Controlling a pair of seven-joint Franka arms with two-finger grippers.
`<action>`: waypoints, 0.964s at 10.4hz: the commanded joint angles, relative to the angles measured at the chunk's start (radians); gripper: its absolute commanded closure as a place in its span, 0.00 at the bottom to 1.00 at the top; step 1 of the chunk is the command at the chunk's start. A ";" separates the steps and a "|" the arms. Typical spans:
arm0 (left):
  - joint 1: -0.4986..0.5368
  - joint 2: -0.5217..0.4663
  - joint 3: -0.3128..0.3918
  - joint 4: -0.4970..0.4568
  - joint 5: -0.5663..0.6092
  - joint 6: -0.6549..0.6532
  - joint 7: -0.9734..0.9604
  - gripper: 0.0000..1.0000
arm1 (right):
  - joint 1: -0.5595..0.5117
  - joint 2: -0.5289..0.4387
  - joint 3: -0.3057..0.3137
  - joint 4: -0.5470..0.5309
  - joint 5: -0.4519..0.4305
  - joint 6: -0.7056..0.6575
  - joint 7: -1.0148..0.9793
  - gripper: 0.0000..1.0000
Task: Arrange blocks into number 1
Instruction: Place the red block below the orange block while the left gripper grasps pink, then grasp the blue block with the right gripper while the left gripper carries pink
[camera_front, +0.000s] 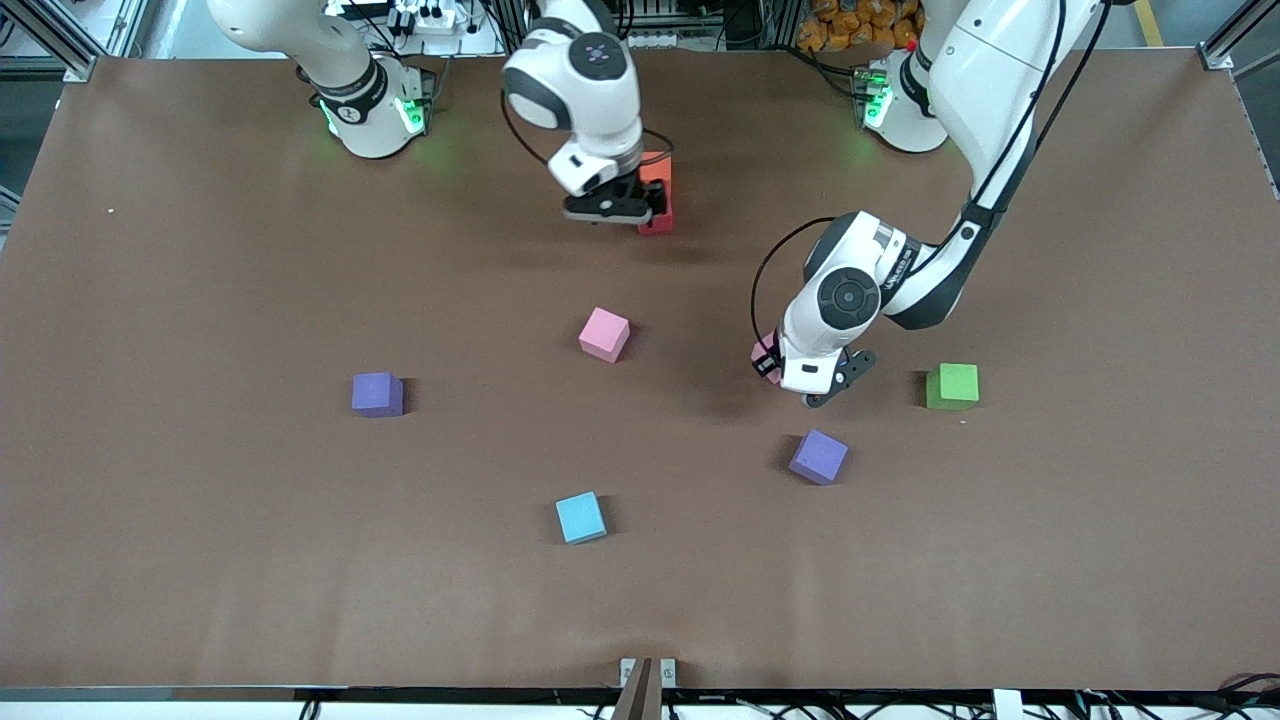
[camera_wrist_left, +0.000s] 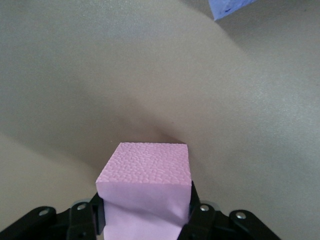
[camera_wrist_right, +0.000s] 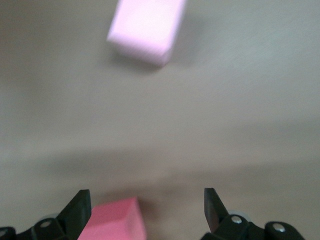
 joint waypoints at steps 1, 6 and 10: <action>-0.025 -0.007 0.009 0.013 -0.005 -0.004 0.034 1.00 | -0.188 -0.108 0.025 -0.068 -0.043 -0.049 -0.108 0.00; -0.074 -0.026 -0.003 0.050 -0.003 -0.005 0.253 1.00 | -0.532 -0.096 0.022 -0.025 -0.048 -0.039 -0.432 0.00; -0.076 -0.032 -0.064 0.050 -0.005 -0.005 0.369 1.00 | -0.695 -0.033 0.013 0.041 -0.051 -0.034 -0.727 0.00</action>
